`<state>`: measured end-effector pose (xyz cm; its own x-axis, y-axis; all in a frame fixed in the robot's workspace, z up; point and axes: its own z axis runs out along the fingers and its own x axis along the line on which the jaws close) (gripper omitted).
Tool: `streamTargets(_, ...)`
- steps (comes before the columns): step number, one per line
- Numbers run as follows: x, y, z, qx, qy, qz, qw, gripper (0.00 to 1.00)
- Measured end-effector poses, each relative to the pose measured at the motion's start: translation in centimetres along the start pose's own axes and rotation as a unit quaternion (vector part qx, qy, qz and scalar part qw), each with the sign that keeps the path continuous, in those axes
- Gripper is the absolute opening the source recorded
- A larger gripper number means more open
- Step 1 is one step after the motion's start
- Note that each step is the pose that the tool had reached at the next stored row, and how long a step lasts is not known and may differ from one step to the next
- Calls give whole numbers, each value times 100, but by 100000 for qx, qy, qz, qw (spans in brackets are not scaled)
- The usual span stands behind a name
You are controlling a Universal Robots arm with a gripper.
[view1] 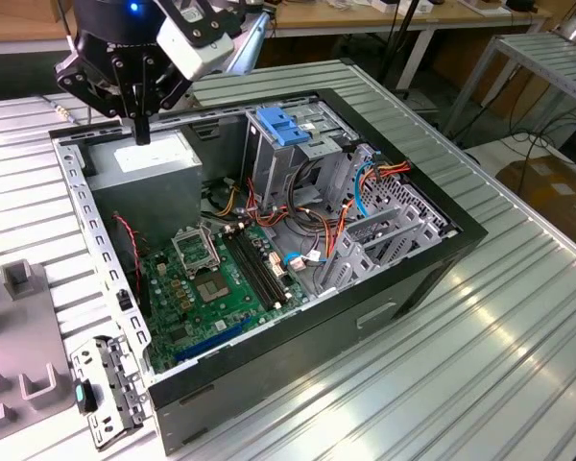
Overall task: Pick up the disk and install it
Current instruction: 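Reach for the disk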
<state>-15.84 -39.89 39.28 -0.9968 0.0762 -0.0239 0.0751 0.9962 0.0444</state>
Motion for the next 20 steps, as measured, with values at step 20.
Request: streamTargets(20, 408, 1, -4, 5, 23, 1, 100000, 11)
